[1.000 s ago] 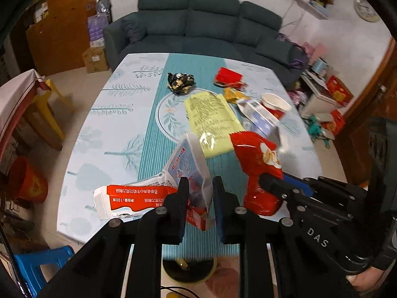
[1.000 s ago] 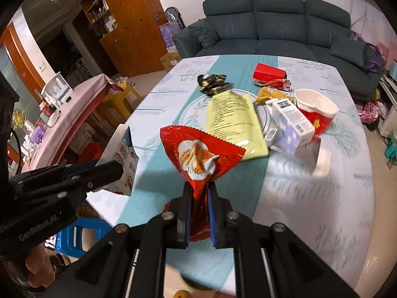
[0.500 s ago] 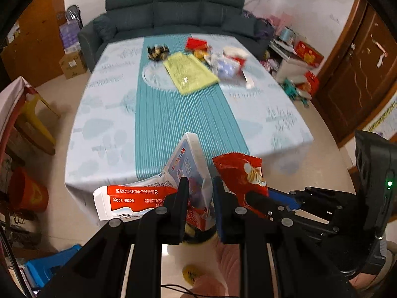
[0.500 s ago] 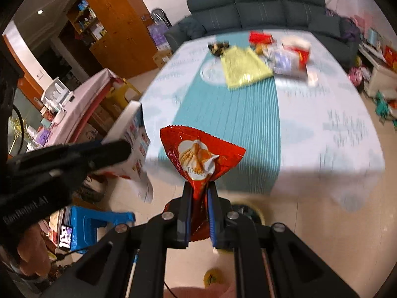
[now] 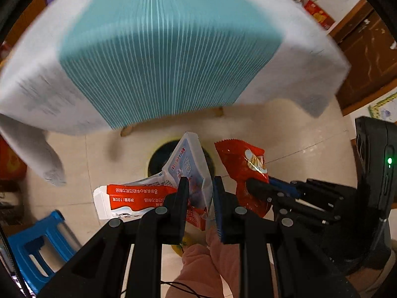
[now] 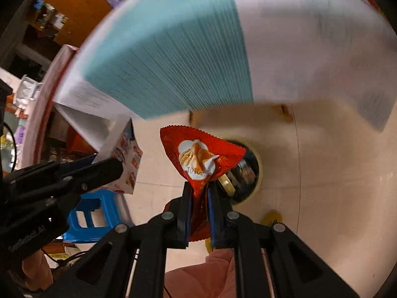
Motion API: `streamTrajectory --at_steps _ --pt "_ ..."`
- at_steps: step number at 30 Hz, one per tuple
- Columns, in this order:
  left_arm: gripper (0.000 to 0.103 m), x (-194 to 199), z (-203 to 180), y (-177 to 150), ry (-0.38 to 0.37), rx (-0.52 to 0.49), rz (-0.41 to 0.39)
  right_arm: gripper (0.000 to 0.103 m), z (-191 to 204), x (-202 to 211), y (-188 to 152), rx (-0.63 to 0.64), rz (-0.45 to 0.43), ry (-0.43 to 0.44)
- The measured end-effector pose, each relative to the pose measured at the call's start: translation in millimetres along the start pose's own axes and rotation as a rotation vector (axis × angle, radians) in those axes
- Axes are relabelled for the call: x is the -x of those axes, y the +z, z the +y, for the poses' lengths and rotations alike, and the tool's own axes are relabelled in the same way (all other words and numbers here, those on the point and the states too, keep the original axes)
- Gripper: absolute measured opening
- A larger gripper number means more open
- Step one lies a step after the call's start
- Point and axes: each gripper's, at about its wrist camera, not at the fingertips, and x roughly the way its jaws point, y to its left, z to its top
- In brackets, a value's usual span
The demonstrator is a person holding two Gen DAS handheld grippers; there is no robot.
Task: Collect trash
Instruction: 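Carry the wrapper and chip bag over the bin with both grippers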
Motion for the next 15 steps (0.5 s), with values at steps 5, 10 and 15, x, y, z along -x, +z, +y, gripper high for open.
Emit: streamTrajectory --at_steps 5,10,15 --pt "0.017 -90.2 16.5 -4.2 0.013 0.05 0.044 0.011 -31.2 -78.7 -9.6 -0.044 0.054 0.004" --pt "0.019 -151.4 26.6 -6.6 0.008 0.065 0.065 0.011 -63.5 -152.8 -19.3 -0.099 0.095 0.005" --pt "0.02 -188.6 34.3 -7.0 0.022 0.047 0.077 0.014 -84.3 -202.0 -15.9 -0.137 0.12 0.029"
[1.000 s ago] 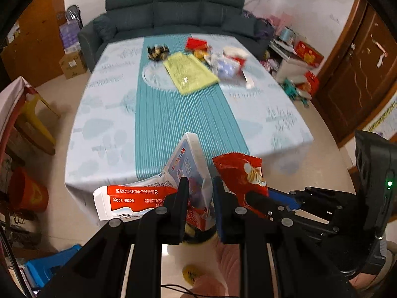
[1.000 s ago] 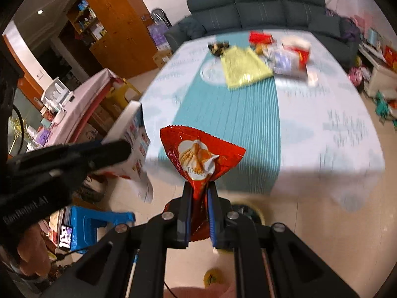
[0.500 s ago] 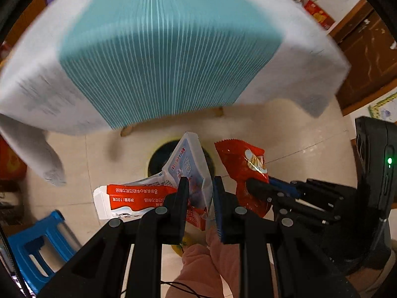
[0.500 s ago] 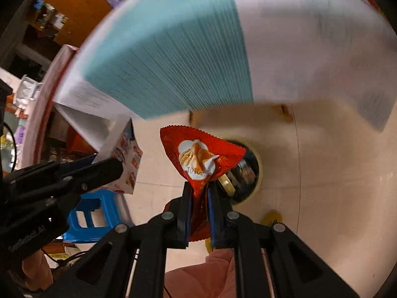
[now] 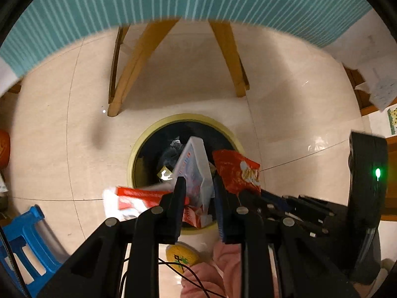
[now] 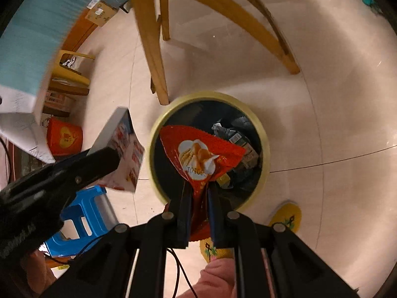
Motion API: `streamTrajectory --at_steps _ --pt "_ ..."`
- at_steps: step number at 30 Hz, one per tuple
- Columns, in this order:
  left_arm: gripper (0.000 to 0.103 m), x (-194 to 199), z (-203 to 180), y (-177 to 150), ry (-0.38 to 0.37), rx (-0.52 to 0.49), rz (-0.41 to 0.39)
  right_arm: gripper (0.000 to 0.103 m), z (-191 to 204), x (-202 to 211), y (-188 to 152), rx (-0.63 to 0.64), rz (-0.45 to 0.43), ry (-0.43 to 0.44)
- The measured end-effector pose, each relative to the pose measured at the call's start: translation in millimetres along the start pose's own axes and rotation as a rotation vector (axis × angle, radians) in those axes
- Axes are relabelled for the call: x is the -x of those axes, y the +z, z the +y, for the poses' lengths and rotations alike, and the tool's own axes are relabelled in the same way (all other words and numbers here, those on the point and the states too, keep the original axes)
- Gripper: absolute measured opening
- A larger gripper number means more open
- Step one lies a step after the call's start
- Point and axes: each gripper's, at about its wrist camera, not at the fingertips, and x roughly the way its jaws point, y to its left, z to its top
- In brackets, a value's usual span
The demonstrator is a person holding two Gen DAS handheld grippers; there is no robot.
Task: Collect trash
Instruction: 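Carry the wrapper and chip bag over the bin with both grippers, then open both grippers to drop the wrapper and chip bag into the bin, then move both tools back over the table toward the yellow bag and white box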
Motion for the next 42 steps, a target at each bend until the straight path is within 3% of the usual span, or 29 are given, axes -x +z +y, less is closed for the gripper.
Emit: streamTrajectory --at_steps 2,4,7,12,15,18,31,33,36,42 --pt "0.026 -7.9 2.5 -1.0 0.008 -0.01 0.006 0.015 -4.5 -10.0 7.3 -0.015 0.011 0.021" --pt "0.049 -14.0 4.0 -2.3 0.021 -0.018 0.011 0.018 -7.2 -21.2 13.9 -0.029 0.024 0.047" --pt "0.066 -16.3 5.7 0.0 0.046 0.008 0.006 0.03 -7.0 -25.2 21.0 -0.029 0.018 0.043" --pt "0.069 0.6 16.8 1.1 0.052 0.048 -0.009 0.038 -6.8 -24.8 24.1 -0.045 0.035 0.043" --pt "0.069 23.0 16.3 -1.2 0.065 0.055 -0.028 0.049 3.1 -13.2 19.8 -0.021 0.036 0.026" --pt "0.069 55.4 17.0 -1.9 0.074 0.07 -0.043 0.049 11.3 4.8 15.7 -0.017 0.037 0.019" --pt "0.069 270.3 -14.7 11.3 0.046 0.002 -0.21 0.049 93.4 193.7 -14.0 0.051 -0.069 0.046" --pt "0.071 310.1 -21.3 14.0 0.043 -0.016 -0.263 0.049 104.3 226.0 -17.1 0.064 -0.091 0.051" --pt "0.083 367.4 -28.9 19.5 0.035 -0.038 -0.35 0.049 125.0 275.8 -18.7 0.104 -0.134 0.04" --pt "0.084 461.0 -37.1 24.5 0.018 -0.043 -0.512 0.049 165.2 375.4 -16.4 0.241 -0.302 -0.002"
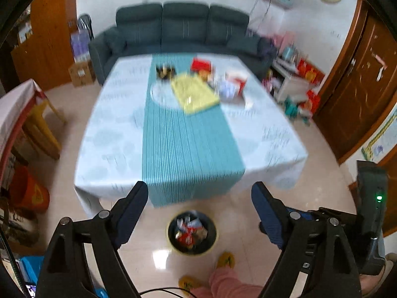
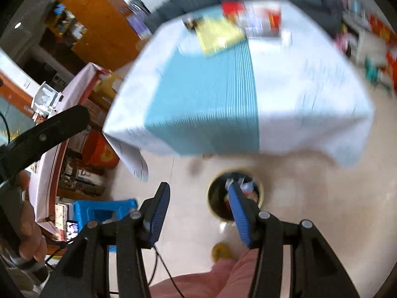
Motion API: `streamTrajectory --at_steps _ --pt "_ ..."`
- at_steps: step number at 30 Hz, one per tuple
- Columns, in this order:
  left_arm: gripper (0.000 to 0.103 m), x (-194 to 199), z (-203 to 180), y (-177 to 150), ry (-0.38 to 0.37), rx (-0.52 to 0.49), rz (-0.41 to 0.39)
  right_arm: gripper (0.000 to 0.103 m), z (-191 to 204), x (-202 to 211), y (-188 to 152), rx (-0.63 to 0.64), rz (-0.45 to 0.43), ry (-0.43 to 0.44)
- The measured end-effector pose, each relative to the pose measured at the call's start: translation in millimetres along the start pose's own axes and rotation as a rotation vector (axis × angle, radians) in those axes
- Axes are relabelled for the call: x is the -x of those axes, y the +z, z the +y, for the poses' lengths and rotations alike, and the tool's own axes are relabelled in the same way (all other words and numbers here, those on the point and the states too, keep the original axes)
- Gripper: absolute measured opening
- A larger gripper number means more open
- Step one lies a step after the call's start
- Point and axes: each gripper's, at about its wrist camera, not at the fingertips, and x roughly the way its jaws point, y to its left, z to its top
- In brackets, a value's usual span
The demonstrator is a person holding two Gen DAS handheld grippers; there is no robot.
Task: Collect trash
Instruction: 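Move both tools back over the table toward the yellow bag and white box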
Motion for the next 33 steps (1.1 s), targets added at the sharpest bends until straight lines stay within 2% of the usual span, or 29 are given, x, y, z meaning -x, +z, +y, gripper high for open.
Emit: streamTrajectory --at_steps 4,8,11,14,19,22,29,33 --pt "0.084 29.6 -0.3 22.6 0.002 -0.001 -0.076 0.049 12.4 51.4 20.8 0.05 -0.122 -0.026" --pt "0.084 51.4 5.1 38.4 0.003 0.017 -0.135 0.049 14.9 79.6 39.6 0.071 -0.196 -0.048" --pt "0.084 56.9 14.6 49.6 -0.03 0.04 -0.137 0.049 22.8 97.5 55.0 0.072 -0.245 -0.062" --pt "0.084 49.8 23.9 59.0 -0.072 0.07 -0.101 0.049 25.0 108.0 69.6 0.071 -0.273 -0.064" --pt "0.084 14.2 36.9 71.9 -0.093 0.105 -0.023 0.049 19.5 102.0 97.8 0.089 -0.285 -0.085" --pt "0.084 -11.4 40.5 81.6 -0.066 0.103 -0.009 0.049 12.0 87.1 117.9 0.122 -0.278 -0.11" --pt "0.084 -92.7 49.5 127.1 -0.052 0.15 0.061 0.049 -22.3 27.7 186.6 0.169 -0.203 -0.117" --pt "0.084 -148.6 52.9 161.2 -0.054 0.202 0.123 0.049 -51.4 -19.8 240.7 0.182 -0.113 -0.115"
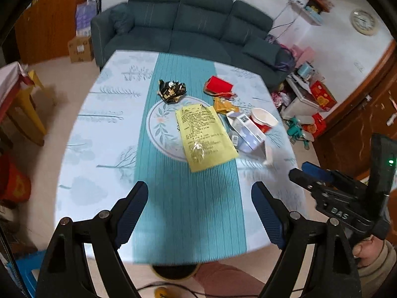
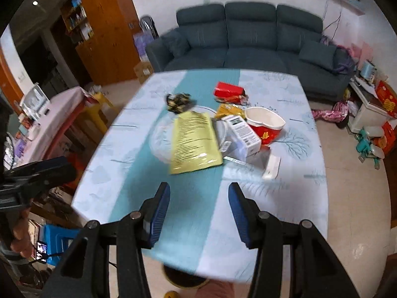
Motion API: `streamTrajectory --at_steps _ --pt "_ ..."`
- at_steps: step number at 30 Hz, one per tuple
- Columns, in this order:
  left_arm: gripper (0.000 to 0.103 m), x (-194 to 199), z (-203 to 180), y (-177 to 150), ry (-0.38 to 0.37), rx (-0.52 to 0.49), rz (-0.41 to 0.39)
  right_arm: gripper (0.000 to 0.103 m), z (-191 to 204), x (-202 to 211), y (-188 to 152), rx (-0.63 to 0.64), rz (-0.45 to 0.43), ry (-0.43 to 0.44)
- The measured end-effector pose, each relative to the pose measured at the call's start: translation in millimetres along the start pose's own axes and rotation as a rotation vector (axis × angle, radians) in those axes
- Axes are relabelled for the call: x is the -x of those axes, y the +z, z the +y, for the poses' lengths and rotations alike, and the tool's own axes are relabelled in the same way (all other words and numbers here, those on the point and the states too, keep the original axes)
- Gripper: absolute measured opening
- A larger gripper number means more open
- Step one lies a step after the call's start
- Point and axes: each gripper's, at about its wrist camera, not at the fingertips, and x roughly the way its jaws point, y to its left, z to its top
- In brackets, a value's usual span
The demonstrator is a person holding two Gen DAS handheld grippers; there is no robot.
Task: Collect trash
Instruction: 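Move both tools back over the table toward the yellow bag and white box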
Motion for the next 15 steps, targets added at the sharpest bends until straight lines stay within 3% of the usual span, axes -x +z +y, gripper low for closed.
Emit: streamTrajectory --at_steps 5,12,15 --pt "0.084 -69.1 -4.4 46.7 0.034 0.047 0.065 0.049 -38.9 -69.2 46.2 0.038 0.11 -0.001" --pt "0.084 -140.9 6.9 74.4 0.027 0.18 0.153 0.05 -74.2 -148.0 76.1 0.093 0.256 0.038" --pt "0.084 -166.9 12.7 83.8 0.031 0.207 0.187 0.051 -74.6 -156.9 87.1 0.151 0.225 0.028"
